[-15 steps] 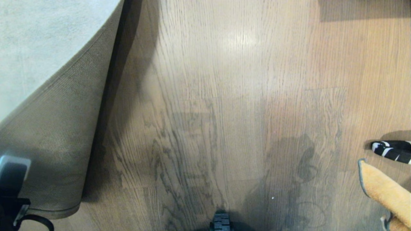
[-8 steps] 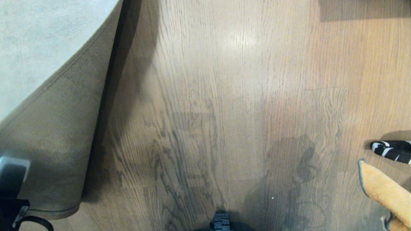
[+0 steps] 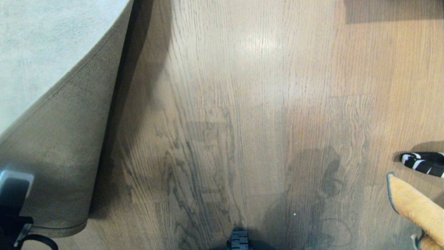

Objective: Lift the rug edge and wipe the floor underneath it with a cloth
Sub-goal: Lay down the carpet

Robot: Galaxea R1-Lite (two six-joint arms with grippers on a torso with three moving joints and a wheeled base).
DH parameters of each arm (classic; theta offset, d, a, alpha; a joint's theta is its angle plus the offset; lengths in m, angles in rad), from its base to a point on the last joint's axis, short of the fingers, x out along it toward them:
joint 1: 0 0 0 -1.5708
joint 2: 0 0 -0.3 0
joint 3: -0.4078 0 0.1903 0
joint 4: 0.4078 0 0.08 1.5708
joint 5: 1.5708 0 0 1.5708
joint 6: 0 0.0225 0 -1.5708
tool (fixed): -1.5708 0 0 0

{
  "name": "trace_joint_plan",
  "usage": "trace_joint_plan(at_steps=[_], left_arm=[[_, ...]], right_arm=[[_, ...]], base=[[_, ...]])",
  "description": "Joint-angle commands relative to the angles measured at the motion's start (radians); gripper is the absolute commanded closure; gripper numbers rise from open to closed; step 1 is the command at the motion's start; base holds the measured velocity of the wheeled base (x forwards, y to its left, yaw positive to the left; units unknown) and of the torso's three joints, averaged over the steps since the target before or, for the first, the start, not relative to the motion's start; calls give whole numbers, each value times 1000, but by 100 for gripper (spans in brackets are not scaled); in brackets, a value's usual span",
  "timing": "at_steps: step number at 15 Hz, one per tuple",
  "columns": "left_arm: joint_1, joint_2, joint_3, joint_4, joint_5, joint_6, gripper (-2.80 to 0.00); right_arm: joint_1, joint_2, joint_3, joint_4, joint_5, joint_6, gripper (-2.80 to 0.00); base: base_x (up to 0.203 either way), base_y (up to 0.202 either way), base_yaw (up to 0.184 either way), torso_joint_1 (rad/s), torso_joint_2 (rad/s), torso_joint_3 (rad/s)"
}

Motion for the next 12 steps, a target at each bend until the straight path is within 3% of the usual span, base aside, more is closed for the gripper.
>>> trace_joint_plan(at_steps=[1, 8, 9, 12], left_arm=[[-2, 0, -8, -10, 5, 3, 0], [-25, 3, -31, -12, 2, -1, 0], [-26, -4, -20, -12, 2, -1, -280], [-29, -5, -32, -15, 2, -4, -280]], right_arm=[[1, 2, 0, 0, 1, -1, 0], [3, 2, 0, 0, 1, -1, 0], [3, 2, 0, 1, 1, -1, 0], [3, 2, 0, 0, 1, -1, 0]], base=[[0, 0, 0, 0, 0, 0], [0, 0, 0, 0, 0, 0], [0, 0, 0, 0, 0, 0], [0, 0, 0, 0, 0, 0]])
